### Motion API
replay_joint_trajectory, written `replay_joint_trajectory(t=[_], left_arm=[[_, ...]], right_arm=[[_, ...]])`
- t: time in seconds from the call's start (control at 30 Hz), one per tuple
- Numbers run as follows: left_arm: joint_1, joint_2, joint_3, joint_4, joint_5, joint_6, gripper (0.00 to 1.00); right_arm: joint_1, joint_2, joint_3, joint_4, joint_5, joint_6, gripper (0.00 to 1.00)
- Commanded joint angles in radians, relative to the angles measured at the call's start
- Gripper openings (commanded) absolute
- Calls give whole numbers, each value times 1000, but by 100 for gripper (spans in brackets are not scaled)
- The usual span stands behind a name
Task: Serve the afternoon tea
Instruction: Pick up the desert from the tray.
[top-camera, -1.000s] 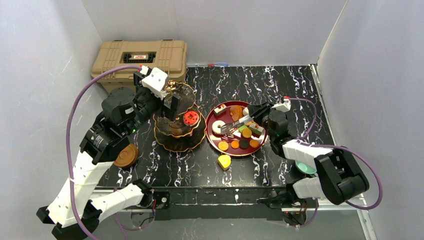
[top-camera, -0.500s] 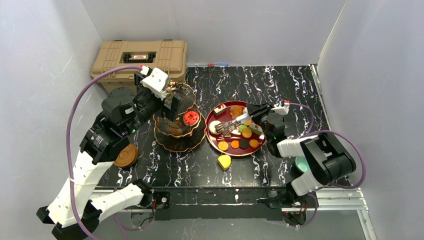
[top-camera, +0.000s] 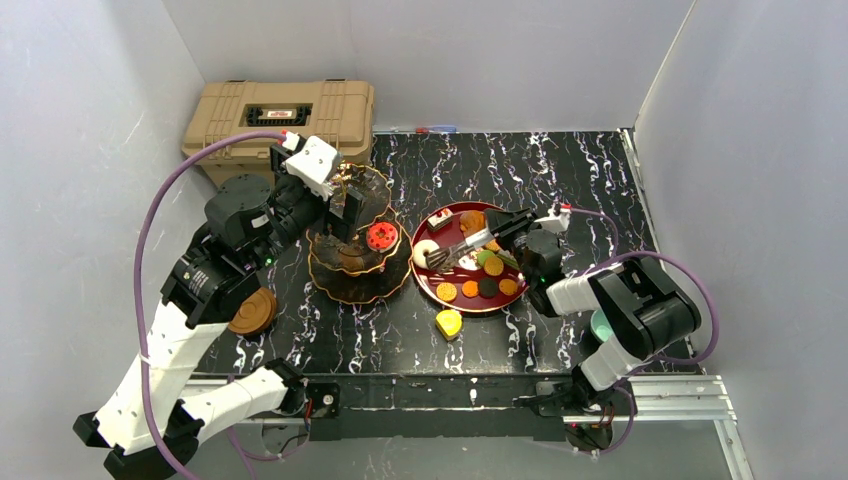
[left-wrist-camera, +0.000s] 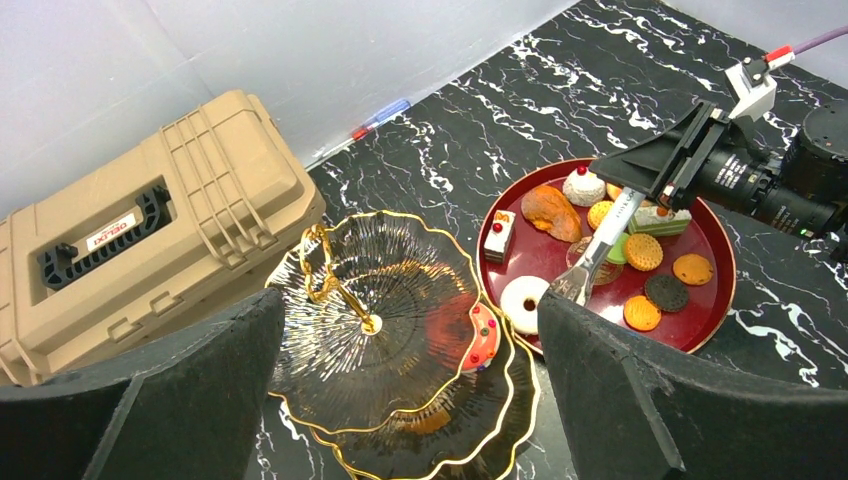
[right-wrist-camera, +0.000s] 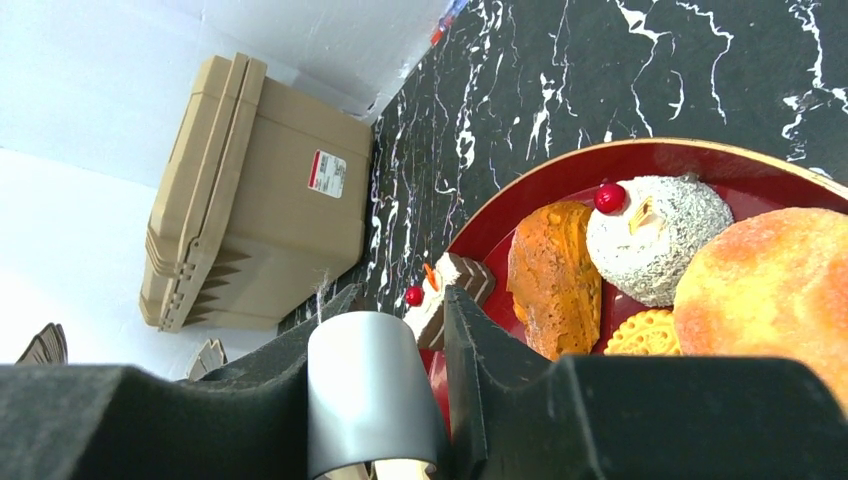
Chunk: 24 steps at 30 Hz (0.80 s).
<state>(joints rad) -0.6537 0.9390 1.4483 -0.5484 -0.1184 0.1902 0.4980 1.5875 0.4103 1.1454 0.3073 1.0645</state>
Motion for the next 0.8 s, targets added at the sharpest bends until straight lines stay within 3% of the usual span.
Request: replay_joint_trajectory(t=[0.0, 0.1, 0.4, 0.6, 0.77], left_arm=[[5, -15, -5, 16, 11, 3, 95], [5, -17, -3, 13, 9, 7, 95], [5, -24, -2, 13, 2, 9, 96], [5, -22, 1, 18, 3, 9, 96], [5, -26, 6, 12, 0, 14, 96]], right_arm=[[5, -33, 11, 117, 62, -7, 12], [5, -28, 19, 158, 68, -6, 1], [7, -120, 67, 103, 15, -82, 1], [20, -69, 81, 93, 0, -101, 1], [42, -23, 74, 63, 3, -159, 11]])
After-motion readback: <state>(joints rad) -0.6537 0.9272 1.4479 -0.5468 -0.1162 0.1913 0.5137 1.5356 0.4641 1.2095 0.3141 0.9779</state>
